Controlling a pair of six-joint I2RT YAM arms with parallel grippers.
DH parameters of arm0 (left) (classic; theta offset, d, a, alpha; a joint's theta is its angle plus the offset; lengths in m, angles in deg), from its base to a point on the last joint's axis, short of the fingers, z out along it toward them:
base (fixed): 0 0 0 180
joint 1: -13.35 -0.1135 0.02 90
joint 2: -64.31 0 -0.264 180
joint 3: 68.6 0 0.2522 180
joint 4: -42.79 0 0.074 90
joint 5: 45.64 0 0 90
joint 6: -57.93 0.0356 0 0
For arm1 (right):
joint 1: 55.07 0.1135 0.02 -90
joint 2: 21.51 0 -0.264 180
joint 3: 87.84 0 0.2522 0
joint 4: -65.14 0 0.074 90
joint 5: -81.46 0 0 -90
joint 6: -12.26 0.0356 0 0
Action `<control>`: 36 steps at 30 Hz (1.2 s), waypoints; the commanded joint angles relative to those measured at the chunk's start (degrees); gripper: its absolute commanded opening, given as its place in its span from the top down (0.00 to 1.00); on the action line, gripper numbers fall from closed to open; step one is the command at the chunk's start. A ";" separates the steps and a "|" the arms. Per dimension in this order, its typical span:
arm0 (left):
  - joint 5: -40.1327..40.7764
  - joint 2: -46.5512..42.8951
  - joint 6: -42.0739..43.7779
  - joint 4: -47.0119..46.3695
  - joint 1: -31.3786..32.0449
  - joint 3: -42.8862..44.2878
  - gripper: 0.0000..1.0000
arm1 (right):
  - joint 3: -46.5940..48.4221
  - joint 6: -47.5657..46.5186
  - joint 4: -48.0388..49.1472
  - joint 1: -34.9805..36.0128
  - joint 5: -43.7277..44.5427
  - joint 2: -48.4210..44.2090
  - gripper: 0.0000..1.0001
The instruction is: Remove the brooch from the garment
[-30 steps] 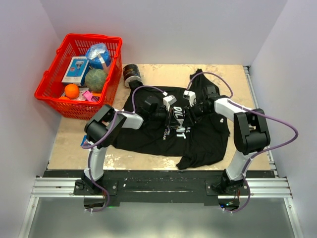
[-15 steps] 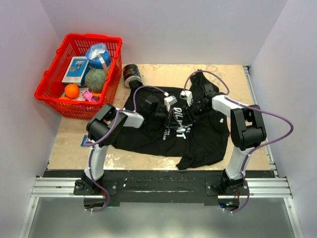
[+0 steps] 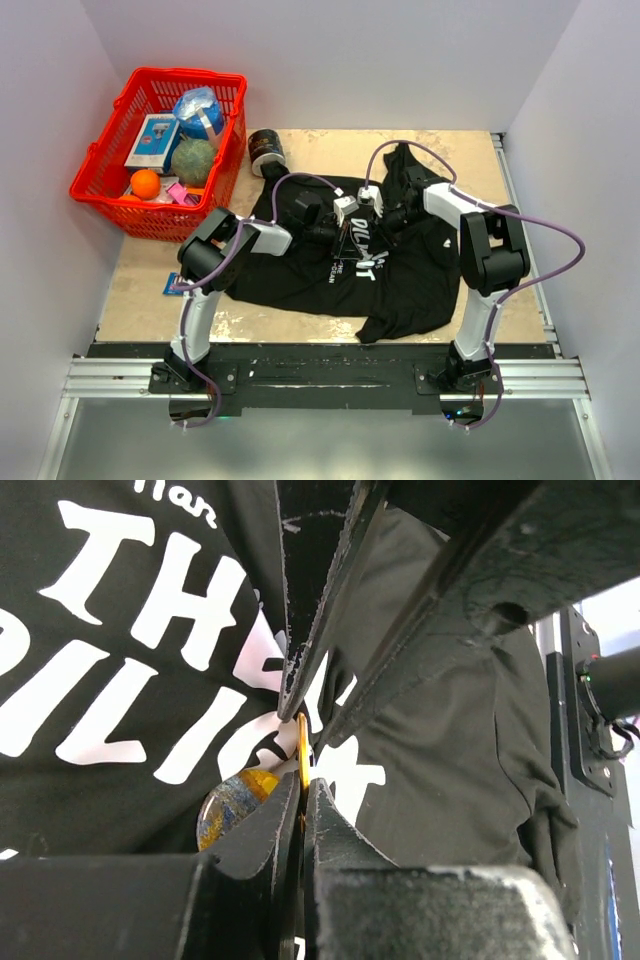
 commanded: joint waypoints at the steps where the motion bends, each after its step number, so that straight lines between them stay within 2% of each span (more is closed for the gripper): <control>1: -2.18 0.03 0.76 -1.41 0.02 2.41 1.00 | 0.63 -4.58 -3.98 1.25 -1.41 0.73 0.75; 12: -4.90 0.11 -5.12 -7.38 -1.03 0.56 1.00 | 0.46 -2.21 -1.52 1.25 -2.81 2.40 0.79; 18: -4.65 0.38 -4.78 -7.30 -1.12 0.74 1.00 | 0.90 -0.36 -0.64 1.16 -4.13 2.58 0.94; 20: -3.51 0.20 -4.08 -5.54 -1.29 1.00 0.86 | 1.25 -0.36 -1.17 1.07 -4.04 2.58 0.99; 22: -3.06 -0.15 -4.43 -5.28 -1.73 0.74 0.77 | 1.43 -0.19 -1.61 0.72 -4.30 2.49 1.00; 23: -3.23 -0.67 -4.69 -5.54 -1.91 0.13 0.76 | 1.43 0.34 -1.70 0.46 -4.48 2.40 1.00; 32: -4.64 -1.11 -3.73 -5.54 -2.26 -0.75 0.76 | 1.43 7.89 0.23 -2.62 -8.26 3.54 1.00; 36: -4.91 -1.29 -3.55 -5.54 -2.44 -0.84 0.76 | 1.95 8.52 0.15 -3.50 -8.00 3.46 1.00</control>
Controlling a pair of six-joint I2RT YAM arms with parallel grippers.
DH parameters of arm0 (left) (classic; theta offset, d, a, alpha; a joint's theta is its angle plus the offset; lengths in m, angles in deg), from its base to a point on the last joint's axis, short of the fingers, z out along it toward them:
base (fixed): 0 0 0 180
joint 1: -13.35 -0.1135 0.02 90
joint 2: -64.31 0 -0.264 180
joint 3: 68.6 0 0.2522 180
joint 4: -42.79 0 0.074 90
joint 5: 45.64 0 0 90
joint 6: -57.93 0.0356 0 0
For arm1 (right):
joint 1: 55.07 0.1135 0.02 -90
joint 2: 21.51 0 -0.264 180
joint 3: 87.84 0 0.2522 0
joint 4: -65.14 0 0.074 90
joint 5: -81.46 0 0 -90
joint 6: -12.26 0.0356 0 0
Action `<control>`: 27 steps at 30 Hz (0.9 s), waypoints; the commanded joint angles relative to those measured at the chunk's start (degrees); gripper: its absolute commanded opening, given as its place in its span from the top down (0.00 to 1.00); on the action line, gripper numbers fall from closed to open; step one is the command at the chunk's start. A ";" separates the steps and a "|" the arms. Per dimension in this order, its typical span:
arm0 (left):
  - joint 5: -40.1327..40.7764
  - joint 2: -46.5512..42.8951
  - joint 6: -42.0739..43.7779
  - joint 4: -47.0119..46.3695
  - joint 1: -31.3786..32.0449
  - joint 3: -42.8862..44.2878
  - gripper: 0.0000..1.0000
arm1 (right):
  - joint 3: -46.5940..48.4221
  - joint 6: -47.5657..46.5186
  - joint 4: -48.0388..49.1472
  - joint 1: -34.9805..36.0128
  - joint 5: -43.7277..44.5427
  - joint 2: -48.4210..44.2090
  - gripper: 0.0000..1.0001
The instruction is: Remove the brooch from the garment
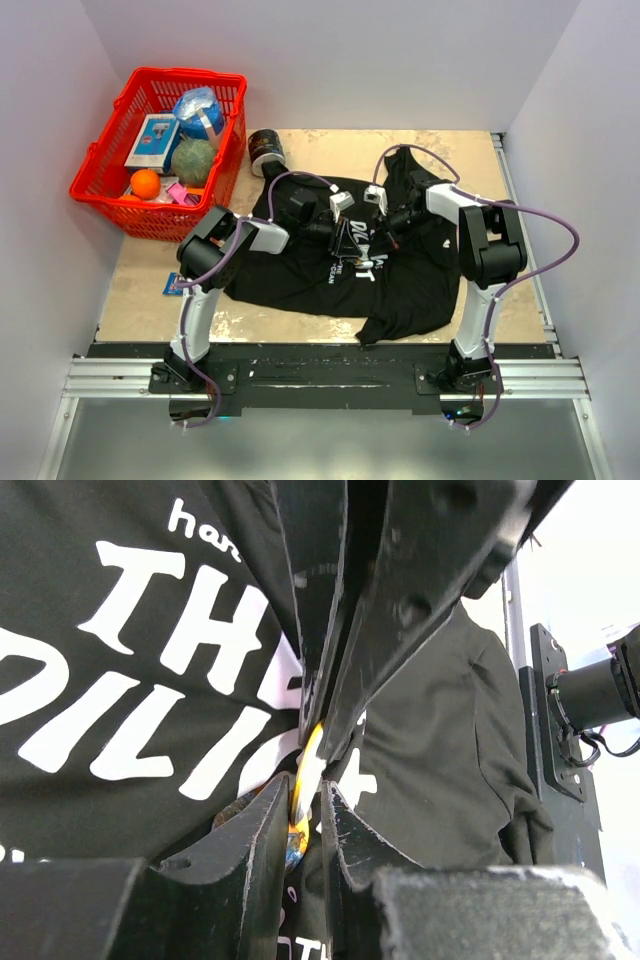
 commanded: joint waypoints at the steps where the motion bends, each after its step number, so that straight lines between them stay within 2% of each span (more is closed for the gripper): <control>1: -1.87 -1.82 0.21 -2.17 -0.60 -0.54 0.76 | 1.91 2.53 0.74 -0.90 -2.51 -0.30 1.00; 12: -2.57 0.29 -0.93 -3.14 -0.42 1.04 0.79 | 0.77 4.11 1.26 -1.07 -3.13 -1.18 1.00; 21: -3.36 1.96 -5.76 -7.61 -0.25 1.48 0.92 | 0.42 6.75 3.02 -1.07 -3.74 -0.92 1.00; 27: -3.97 2.49 -6.82 -8.32 -0.16 2.19 0.80 | 0.94 7.98 3.55 -1.07 -4.01 -0.13 1.00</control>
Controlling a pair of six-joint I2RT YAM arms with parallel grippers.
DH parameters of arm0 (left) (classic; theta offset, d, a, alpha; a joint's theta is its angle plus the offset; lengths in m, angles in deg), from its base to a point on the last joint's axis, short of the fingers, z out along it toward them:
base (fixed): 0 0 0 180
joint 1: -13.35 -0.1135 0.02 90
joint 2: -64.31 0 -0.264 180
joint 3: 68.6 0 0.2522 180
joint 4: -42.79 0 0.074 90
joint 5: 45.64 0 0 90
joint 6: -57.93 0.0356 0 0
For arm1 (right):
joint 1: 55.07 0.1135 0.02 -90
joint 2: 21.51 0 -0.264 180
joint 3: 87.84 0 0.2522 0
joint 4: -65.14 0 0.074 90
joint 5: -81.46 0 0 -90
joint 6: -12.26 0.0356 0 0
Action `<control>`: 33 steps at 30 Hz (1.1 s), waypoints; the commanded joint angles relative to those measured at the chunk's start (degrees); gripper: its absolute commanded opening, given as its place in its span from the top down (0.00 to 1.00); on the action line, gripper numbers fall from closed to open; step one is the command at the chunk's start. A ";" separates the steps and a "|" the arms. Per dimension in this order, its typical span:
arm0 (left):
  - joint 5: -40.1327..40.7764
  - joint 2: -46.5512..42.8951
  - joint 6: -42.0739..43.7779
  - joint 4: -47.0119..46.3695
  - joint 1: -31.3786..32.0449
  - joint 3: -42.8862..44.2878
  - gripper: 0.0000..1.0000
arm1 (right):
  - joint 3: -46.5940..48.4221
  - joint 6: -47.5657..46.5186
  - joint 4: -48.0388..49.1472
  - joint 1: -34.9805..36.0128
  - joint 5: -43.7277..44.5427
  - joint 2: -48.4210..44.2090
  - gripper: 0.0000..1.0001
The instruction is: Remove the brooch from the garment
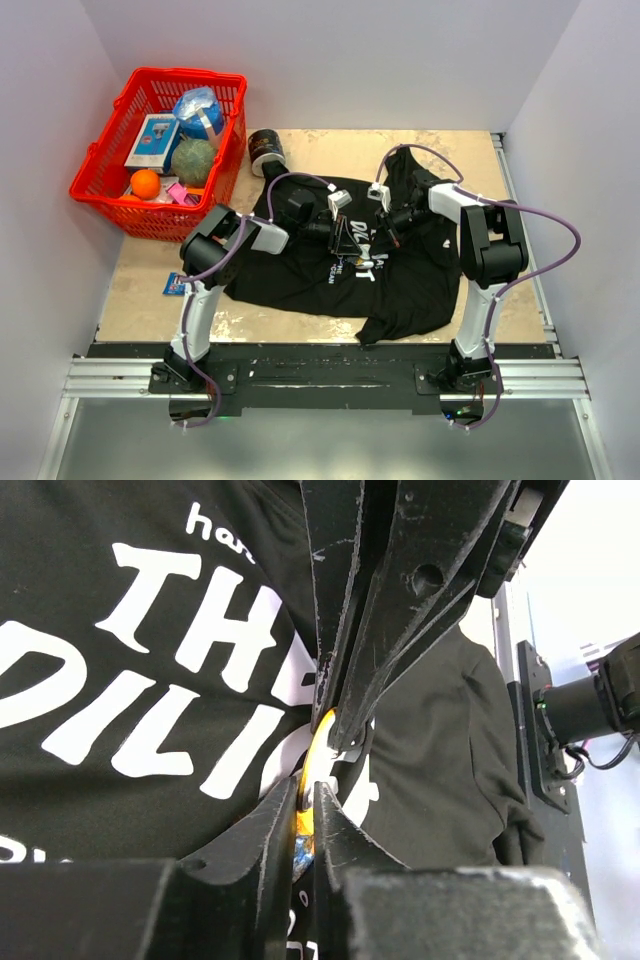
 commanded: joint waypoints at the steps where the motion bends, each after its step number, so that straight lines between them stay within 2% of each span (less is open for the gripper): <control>1: -3.06 0.61 -2.16 -4.02 0.45 2.03 0.80 | 1.01 1.49 2.78 0.06 -3.46 -0.13 1.00; 13: -4.73 2.72 -3.57 -4.72 0.98 3.97 0.87 | 1.80 3.59 4.10 -0.03 -3.81 0.75 1.00; 18: -5.08 2.90 -4.01 -5.08 1.07 3.88 0.97 | 1.19 3.51 4.10 -0.03 -3.11 0.49 1.00; 21: -5.35 2.90 -4.19 -5.43 1.07 3.79 1.00 | 0.92 4.04 4.19 -0.03 -3.11 0.23 0.88; 22: -5.35 2.90 -4.19 -5.43 1.07 3.71 1.00 | 0.92 3.95 4.10 -0.03 -3.28 0.14 0.79; 25: -4.82 2.90 -4.10 -5.25 0.98 3.70 1.00 | 0.83 3.77 3.58 -0.03 -4.33 0.31 0.69; 33: -4.38 2.90 -4.01 -4.90 0.98 3.62 1.00 | 1.36 1.58 1.21 0.06 -4.16 0.93 0.68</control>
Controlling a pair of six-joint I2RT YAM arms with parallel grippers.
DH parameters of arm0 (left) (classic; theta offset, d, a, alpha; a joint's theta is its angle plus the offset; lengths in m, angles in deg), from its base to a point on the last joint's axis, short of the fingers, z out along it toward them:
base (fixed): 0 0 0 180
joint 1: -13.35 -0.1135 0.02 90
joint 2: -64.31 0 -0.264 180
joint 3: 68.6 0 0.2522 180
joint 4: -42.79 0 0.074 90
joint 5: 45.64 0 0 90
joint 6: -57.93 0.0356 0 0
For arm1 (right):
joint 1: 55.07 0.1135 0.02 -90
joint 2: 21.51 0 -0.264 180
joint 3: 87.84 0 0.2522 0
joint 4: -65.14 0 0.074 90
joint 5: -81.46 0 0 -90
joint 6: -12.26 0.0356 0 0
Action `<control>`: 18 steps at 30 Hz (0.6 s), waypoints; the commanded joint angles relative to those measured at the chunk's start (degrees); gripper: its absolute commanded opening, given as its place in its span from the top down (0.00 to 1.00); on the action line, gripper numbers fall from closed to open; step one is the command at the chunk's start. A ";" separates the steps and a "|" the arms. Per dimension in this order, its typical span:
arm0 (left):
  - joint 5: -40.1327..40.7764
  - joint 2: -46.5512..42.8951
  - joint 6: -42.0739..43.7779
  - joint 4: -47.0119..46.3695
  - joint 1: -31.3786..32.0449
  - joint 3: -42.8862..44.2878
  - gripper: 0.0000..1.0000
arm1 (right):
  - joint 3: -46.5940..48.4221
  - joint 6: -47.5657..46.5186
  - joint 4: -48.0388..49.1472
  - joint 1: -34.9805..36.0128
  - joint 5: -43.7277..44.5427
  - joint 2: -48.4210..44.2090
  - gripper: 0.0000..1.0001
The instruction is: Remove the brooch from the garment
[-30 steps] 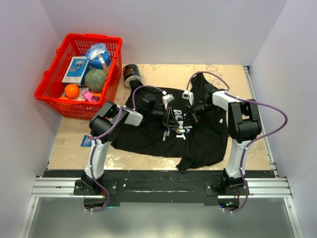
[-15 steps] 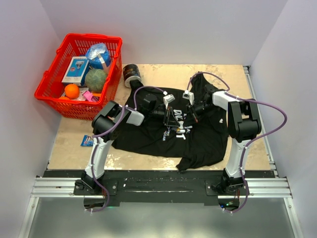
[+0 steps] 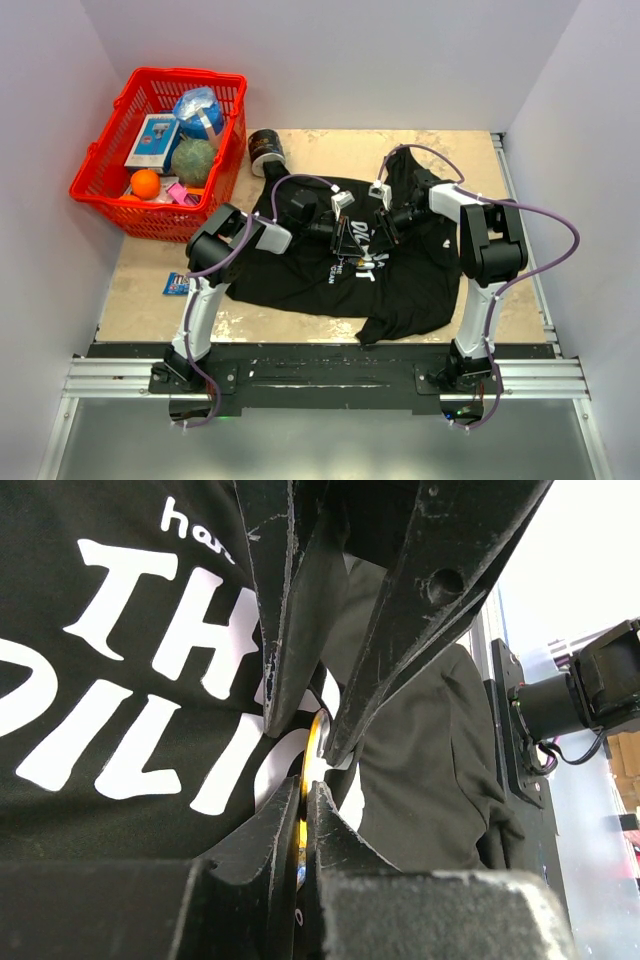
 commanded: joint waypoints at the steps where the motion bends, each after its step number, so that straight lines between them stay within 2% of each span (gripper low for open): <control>1: -1.15 0.05 -0.56 -2.69 0.50 1.50 1.00 | 1.38 -2.62 -1.31 0.41 -2.90 0.16 0.68; 14: -0.27 0.23 -1.09 -2.34 0.50 1.76 1.00 | 2.35 -6.67 -5.71 0.59 -3.69 1.48 0.67; 18: -0.35 0.32 -1.09 -2.34 0.50 1.85 1.00 | 2.44 -7.02 -5.97 0.67 -3.51 1.48 0.72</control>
